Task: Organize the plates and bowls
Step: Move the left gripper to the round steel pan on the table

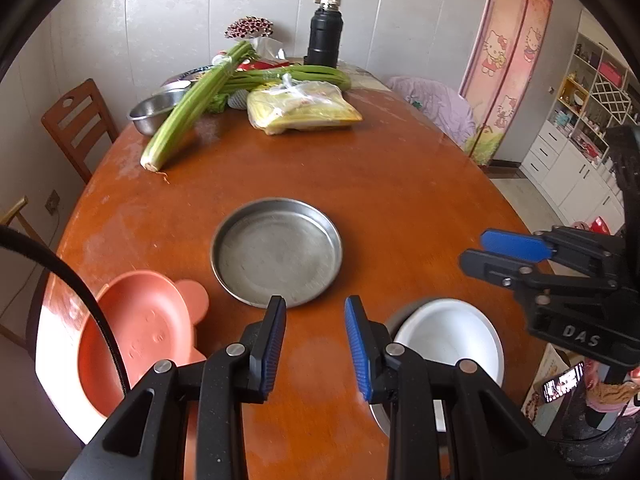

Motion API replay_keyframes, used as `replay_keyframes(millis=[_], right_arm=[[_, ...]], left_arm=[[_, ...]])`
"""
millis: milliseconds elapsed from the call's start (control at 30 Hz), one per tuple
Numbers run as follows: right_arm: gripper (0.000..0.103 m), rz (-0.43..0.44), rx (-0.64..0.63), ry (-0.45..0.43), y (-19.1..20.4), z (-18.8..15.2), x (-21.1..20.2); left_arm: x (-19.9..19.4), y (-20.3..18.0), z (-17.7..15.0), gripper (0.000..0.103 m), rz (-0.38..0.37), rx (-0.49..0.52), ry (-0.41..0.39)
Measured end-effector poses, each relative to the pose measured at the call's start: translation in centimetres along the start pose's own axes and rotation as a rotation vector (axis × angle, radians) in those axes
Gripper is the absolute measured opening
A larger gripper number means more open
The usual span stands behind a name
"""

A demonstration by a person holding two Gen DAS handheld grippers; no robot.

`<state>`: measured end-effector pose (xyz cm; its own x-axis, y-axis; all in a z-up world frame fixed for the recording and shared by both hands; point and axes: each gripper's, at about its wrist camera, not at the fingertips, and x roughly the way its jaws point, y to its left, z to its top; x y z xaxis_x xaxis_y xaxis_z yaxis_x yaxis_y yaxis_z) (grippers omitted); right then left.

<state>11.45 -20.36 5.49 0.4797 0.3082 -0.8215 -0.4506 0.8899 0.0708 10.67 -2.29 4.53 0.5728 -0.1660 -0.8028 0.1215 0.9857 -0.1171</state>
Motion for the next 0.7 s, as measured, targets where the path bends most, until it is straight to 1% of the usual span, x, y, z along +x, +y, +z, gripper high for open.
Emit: replay_keyframes(millis=[167,400,500,600,633,700], right_arm=[[0.037,0.011,0.013,-0.009,-0.9,2.4,0.2],[0.038,0.015,0.005,-0.042,-1.6,5.1,-0.1],[0.038,0.007,-0.012,-0.056,-1.8,6.4,0.1],[0.04,-0.013,-0.032,-0.064,-1.9,7.6,0.5],[0.043,-0.017,-0.039,-0.07,-1.9,7.8,0.5],[0.044,-0.011,-0.048,-0.075,-2.0,8.4,0.7]], left_arm=[[0.4,0.9,1.7,0.031,-0.003,-0.014,0.003],[0.3,1.9,4.5,0.031,0.018,-0.014,-0.023],[0.7,2.4,5.5,0.032,0.034,-0.021,-0.022],[1.3,3.1,6.1,0.032,0.045,-0.036,-0.014],[1.5,3.3,6.3,0.033,0.045,-0.038,-0.011],[2.0,3.8,6.7,0.033,0.054,-0.048,0.003]])
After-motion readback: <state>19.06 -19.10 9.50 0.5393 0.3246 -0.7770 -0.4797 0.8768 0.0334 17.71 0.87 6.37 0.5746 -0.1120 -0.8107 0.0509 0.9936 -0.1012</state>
